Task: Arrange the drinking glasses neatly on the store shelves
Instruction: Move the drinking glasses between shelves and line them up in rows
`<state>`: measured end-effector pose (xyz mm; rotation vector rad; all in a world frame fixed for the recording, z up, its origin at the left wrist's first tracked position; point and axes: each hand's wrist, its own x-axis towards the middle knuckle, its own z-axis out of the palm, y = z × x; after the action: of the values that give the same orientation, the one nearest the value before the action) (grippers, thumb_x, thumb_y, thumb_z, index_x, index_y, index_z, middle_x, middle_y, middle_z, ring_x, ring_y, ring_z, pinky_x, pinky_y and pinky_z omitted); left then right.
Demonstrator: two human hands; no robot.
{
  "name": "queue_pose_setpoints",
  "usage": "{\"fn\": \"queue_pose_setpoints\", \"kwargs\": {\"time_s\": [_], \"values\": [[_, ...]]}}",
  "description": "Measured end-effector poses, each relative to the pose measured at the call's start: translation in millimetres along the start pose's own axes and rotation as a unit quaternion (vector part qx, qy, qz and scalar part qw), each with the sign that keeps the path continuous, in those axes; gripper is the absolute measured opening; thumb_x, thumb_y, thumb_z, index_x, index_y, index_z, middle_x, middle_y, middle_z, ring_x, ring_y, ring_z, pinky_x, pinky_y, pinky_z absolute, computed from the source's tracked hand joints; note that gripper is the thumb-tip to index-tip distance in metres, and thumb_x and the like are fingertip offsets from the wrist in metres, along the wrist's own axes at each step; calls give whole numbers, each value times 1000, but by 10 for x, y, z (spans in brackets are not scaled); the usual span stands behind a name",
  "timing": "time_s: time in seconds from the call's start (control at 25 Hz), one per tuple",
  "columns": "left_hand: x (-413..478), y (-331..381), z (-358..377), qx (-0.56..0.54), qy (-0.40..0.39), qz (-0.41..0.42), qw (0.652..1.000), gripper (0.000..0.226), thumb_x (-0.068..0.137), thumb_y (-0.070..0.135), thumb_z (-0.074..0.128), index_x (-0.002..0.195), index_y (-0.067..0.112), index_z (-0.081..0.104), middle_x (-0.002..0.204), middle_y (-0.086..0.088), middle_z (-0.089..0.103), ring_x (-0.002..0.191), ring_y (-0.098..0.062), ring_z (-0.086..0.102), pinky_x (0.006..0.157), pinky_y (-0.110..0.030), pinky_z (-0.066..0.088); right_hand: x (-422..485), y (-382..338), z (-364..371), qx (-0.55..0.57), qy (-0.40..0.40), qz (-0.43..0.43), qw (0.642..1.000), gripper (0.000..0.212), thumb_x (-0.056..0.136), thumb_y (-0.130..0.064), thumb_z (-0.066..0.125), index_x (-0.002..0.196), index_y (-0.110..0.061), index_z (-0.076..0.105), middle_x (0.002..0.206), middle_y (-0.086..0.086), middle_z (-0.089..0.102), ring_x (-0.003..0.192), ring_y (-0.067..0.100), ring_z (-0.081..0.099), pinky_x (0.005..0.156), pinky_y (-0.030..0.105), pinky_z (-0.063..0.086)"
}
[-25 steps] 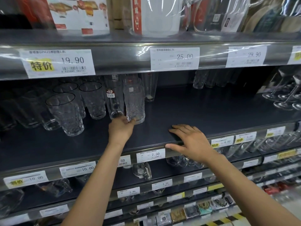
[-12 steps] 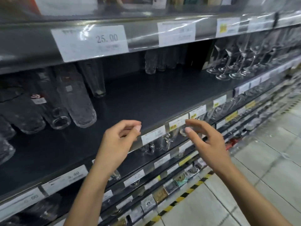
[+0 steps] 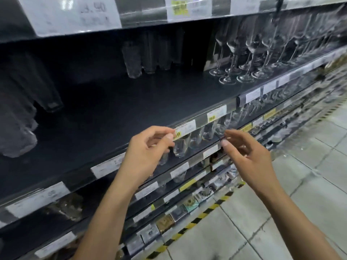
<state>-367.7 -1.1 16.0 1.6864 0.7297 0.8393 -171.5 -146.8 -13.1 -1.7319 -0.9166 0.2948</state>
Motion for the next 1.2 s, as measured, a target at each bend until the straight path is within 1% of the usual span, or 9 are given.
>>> {"fn": "queue_pose_setpoints", "kwargs": {"time_s": [0.12,0.32,0.56,0.68,0.84,0.92,1.0,1.08,1.2], "values": [[305,-9,428,-18,73,-12,997,15,96,9,62,98,17,73,94,1,77,85,-13,73,72,-25,59,489,234,-236,12,-46,-10,999,26,88,-37,70,113,-38,66,106,-19,69,104,0,64,95,32,52],[787,131,991,-93,186,-94,974,13,97,7,60,99,12,72,95,-5,77,85,-19,74,74,-29,62,1332,352,-490,39,-137,-34,989,23,89,-35,70,112,-37,67,107,-18,70,102,-2,64,93,29,53],[1548,221,1103,-139,251,-138,948,13,94,12,65,107,10,68,108,-10,72,98,-23,72,82,-29,60,2337,250,-152,19,-190,-75,979,29,89,-35,69,118,-32,63,113,-17,66,108,3,62,96,25,47],[2107,85,978,-100,263,-165,945,23,93,21,68,114,12,64,111,-5,68,105,-19,67,88,-29,57,2940,257,223,16,-203,-30,979,41,87,-34,71,125,-25,58,116,-9,62,111,11,60,97,29,47],[2786,-273,652,-30,306,-217,926,35,89,34,71,117,15,62,109,0,64,97,-12,61,85,-24,54,3566,365,671,28,-227,46,972,53,88,-35,70,135,-18,50,124,-4,57,114,15,55,96,26,44],[3034,-497,475,-1,343,-203,917,56,85,38,73,132,13,55,120,-2,63,107,-16,61,95,-28,53,3835,438,886,39,-225,61,972,46,89,-35,68,129,-20,50,114,-7,58,104,14,57,91,27,46],[3198,-681,333,48,379,-154,911,52,86,32,71,130,10,54,122,-2,63,109,-16,61,98,-28,51,4083,480,1100,35,-194,41,980,38,90,-34,65,120,-14,53,109,-2,64,98,16,62,81,24,47],[3319,-809,222,110,408,-101,901,44,87,25,70,123,8,51,121,-6,61,107,-14,59,99,-24,49,4284,483,1273,1,-143,-6,990,40,91,-30,62,122,-5,55,113,8,67,103,23,64,74,18,41],[3482,-906,68,154,428,-61,888,54,83,27,75,125,8,46,129,-8,52,114,-14,53,105,-23,44,4539,496,1466,-28,-88,-36,995,47,93,-28,61,129,0,49,126,13,62,115,26,59,73,12,32]]}}
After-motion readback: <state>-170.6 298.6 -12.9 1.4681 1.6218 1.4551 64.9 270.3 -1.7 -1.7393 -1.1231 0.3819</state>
